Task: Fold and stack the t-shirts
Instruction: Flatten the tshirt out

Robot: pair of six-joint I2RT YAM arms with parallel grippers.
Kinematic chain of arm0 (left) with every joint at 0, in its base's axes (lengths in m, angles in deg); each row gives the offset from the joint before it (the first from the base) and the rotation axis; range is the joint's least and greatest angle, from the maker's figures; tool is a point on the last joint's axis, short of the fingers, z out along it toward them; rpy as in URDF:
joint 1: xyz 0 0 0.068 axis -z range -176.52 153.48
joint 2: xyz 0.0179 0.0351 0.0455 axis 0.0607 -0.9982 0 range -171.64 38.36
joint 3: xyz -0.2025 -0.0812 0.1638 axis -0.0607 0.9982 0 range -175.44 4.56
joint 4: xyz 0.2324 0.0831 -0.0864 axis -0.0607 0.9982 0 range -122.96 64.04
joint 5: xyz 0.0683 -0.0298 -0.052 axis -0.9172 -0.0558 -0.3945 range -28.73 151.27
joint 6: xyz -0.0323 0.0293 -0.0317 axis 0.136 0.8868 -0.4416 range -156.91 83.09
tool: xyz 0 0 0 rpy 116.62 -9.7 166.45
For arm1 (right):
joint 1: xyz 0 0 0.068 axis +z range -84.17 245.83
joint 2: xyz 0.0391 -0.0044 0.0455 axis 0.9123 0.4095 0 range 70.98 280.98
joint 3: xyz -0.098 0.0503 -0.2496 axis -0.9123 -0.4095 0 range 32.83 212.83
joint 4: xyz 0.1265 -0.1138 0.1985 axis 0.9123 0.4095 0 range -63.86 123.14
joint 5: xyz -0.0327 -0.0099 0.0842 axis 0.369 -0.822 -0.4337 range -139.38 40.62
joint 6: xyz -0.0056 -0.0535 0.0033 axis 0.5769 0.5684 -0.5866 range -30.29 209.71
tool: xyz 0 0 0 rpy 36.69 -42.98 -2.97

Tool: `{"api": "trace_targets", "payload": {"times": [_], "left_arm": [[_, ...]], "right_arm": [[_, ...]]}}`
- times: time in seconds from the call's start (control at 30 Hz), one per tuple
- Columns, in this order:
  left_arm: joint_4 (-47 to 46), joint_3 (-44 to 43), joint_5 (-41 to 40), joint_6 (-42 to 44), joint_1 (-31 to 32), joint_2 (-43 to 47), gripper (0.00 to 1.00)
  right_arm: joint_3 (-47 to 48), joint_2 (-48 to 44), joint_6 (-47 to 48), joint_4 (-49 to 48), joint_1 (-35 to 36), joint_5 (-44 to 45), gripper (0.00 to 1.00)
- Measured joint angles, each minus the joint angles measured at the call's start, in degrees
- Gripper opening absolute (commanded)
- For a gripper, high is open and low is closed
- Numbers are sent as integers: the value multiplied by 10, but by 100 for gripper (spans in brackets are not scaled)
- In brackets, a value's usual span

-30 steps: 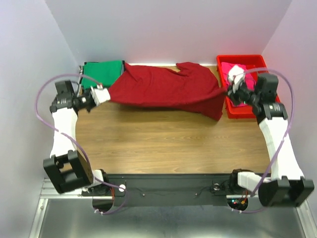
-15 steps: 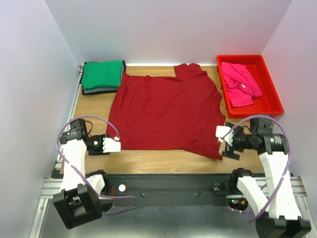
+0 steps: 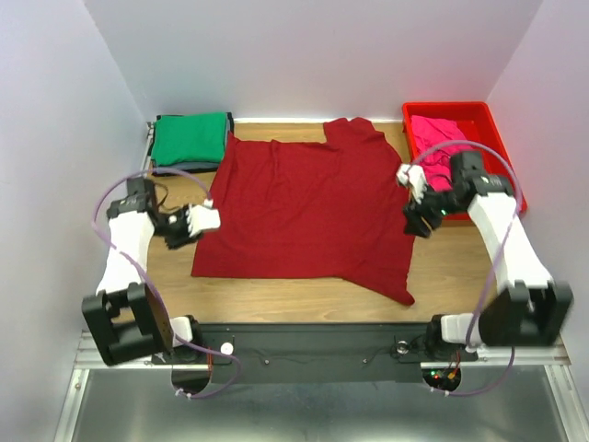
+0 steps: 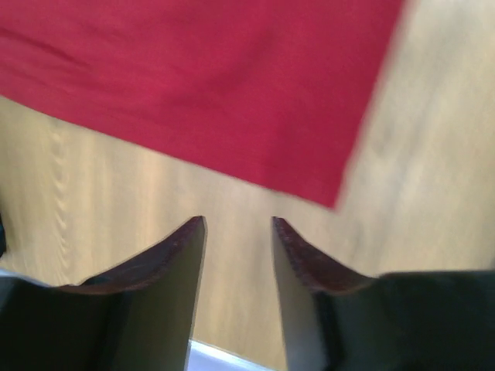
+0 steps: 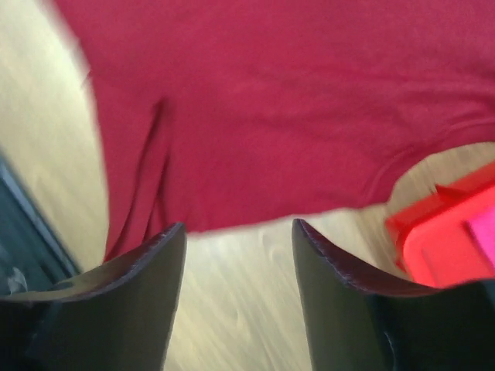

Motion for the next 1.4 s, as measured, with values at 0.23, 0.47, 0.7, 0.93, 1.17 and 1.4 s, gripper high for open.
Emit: {"api": "trace_targets", "payload": {"times": [0.23,0.47,0.7,0.93,1.17,1.4], "left_arm": [[-187,-33,-32,-244,136,-106,38],[-300,-71,-103,-379,182,-248,33],[-329,-32,-170,-386,182,-275,27],[-332,66,-193,-358,182,-190,22],[-221,156,-212,-315,182,-64,20],[-124,89,-196,-303,164,-56,27]], "right_arm": [[61,227,-187,-111,83,62,52],[74,340,-272,-169,125,162,48],[40,375,-284,-191,124,231,48],[-21,328,-260,-188,126,247,48],[-48,303,-209,-90,137,230,49],[76,310,-215,-5,137,172,46]]}}
